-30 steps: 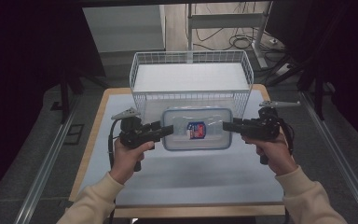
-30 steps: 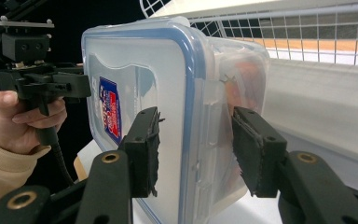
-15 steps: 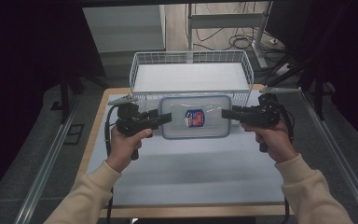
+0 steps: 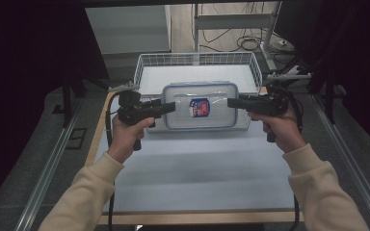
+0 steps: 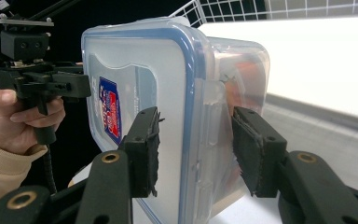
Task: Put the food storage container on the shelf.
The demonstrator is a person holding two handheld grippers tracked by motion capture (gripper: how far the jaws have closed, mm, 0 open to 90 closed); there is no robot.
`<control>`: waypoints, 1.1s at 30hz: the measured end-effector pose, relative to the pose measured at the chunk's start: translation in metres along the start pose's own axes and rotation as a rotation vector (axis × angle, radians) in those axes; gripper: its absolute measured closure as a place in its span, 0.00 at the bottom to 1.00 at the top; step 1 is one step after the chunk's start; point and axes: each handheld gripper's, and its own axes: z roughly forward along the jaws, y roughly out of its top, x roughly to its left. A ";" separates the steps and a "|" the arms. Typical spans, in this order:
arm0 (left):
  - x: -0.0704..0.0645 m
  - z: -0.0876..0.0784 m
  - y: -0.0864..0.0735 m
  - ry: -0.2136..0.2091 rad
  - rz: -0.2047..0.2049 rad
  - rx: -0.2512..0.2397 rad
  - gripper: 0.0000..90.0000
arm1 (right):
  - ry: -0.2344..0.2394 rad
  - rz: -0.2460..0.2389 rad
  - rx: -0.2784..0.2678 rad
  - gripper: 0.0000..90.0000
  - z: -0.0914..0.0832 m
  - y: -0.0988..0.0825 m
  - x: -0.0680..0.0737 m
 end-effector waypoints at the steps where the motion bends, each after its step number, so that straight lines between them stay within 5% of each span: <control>1: 0.002 0.001 0.003 0.000 -0.005 -0.002 0.50 | 0.000 0.002 0.001 0.59 0.001 0.004 -0.002; 33: 0.054 0.029 0.078 -0.020 -0.040 0.017 0.51 | 0.002 0.089 0.019 0.59 0.037 0.075 -0.048</control>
